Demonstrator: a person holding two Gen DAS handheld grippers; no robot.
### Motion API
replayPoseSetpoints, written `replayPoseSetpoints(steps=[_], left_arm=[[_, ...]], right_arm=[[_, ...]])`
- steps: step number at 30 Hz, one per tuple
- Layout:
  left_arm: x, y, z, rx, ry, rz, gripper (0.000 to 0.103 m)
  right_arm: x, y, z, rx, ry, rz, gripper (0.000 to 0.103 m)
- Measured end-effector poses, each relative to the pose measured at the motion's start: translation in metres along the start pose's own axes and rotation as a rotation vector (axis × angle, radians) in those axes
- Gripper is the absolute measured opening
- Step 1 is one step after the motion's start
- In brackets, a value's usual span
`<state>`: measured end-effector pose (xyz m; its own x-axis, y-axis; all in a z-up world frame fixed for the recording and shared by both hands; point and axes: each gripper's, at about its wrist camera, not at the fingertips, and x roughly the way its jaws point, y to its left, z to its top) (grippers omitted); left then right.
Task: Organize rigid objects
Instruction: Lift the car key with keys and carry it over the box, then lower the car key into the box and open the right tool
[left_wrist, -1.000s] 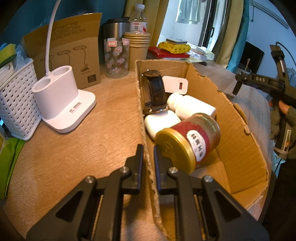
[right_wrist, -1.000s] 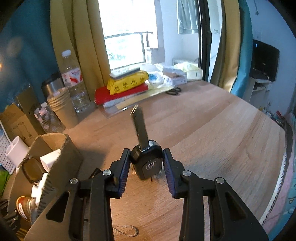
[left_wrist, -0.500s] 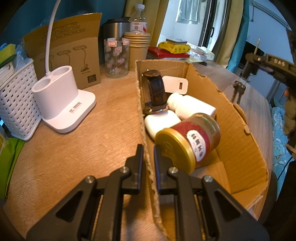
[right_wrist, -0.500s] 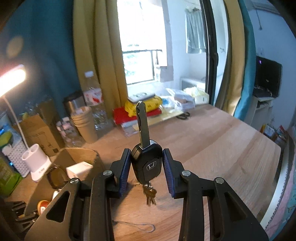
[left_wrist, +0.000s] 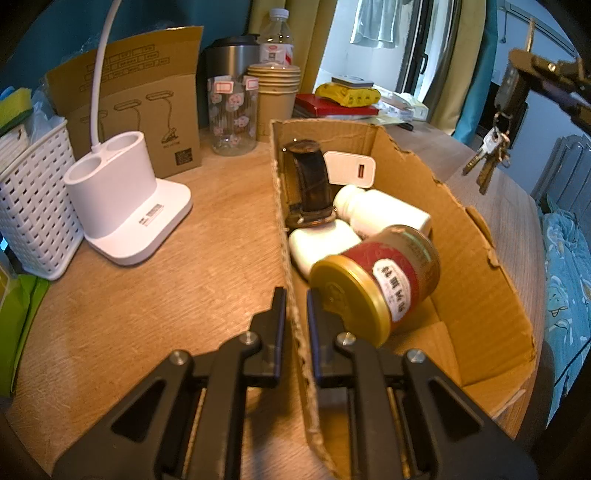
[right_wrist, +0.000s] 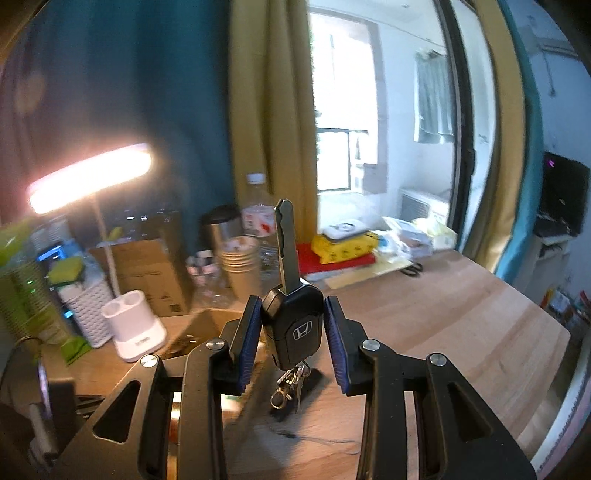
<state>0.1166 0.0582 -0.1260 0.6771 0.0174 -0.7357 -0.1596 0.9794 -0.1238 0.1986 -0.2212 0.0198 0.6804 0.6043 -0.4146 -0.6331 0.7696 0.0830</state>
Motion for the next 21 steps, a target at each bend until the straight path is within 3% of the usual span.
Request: replayPoseSetpoints(steps=[4, 6, 9, 21], left_arm=[[0.000, 0.000, 0.000, 0.000, 0.000, 0.000, 0.012], [0.000, 0.000, 0.000, 0.000, 0.000, 0.000, 0.012], [0.000, 0.000, 0.000, 0.000, 0.000, 0.001, 0.012], [0.001, 0.001, 0.000, -0.001, -0.003, 0.006, 0.012]], right_arm=[[-0.003, 0.022, -0.001, -0.037, 0.003, 0.048, 0.033], [-0.004, 0.030, -0.002, -0.047, 0.001, 0.064, 0.018], [-0.007, 0.038, -0.001, -0.051, -0.002, 0.092, 0.008], [0.014, 0.045, -0.011, -0.055, 0.054, 0.112, 0.008]])
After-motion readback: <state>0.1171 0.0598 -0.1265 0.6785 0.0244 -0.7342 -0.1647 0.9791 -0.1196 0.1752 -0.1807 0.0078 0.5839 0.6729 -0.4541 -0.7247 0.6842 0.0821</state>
